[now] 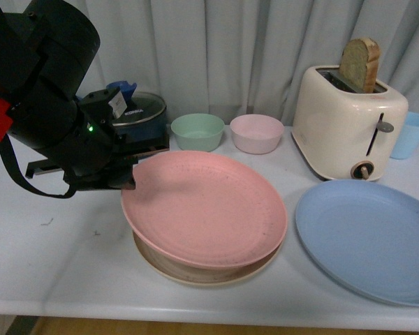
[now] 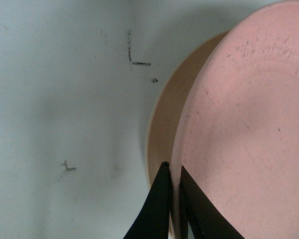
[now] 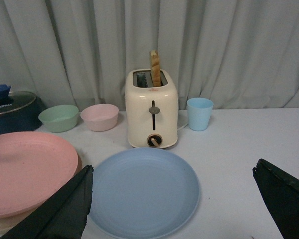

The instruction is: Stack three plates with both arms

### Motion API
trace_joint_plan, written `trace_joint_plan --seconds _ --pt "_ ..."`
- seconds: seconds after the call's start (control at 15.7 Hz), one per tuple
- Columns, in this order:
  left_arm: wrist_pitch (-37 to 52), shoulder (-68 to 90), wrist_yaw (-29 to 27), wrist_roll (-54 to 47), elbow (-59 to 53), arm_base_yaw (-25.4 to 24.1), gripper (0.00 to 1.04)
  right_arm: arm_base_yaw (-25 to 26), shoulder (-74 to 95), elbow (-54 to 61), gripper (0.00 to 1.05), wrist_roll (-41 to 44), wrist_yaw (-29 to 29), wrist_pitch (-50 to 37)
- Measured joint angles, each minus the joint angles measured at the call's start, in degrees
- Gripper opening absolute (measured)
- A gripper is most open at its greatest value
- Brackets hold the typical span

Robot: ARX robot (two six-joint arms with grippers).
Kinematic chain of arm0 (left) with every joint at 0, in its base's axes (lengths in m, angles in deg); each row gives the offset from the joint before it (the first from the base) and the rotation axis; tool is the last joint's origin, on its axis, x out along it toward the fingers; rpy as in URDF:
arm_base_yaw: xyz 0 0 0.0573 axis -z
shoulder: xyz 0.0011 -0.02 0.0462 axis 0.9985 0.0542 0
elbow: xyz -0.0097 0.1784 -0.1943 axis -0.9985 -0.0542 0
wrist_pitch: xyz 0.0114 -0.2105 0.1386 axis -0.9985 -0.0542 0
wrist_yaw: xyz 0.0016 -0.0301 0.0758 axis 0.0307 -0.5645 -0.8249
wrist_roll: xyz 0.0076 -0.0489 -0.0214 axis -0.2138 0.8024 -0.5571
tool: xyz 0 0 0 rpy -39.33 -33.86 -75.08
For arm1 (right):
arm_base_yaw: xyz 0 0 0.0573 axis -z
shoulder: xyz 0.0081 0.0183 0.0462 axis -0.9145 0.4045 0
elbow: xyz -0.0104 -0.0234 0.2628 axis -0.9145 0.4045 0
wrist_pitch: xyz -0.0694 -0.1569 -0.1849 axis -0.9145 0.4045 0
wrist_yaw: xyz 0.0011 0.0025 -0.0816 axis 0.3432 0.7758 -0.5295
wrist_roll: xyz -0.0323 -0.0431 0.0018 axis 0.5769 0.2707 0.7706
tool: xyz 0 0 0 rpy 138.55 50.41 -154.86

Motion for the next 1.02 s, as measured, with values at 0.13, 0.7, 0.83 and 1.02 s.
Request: trace_joint_plan --seconds 0.13,0.7,0.83,1.02 --pt "1.1 0.8 0.0 0.2 -0.3 -0.3 0.03 0.0 0.0 0.0 0.98 0.0 0.0 0.0" --pt "9.4 -9.9 1.7 1.0 -9.0 -0.3 0.89 0.0 0.0 0.0 0.98 0.0 0.0 0.0" --pt "19.1 -24.2 -5.2 -5.9 -16.5 -0.3 0.98 0.0 0.0 0.0 0.98 0.0 0.0 0.0" --pt "31.3 -47.2 -7.9 -16.3 -30.3 -0.2 0.98 0.0 0.0 0.0 0.98 0.0 0.0 0.0"
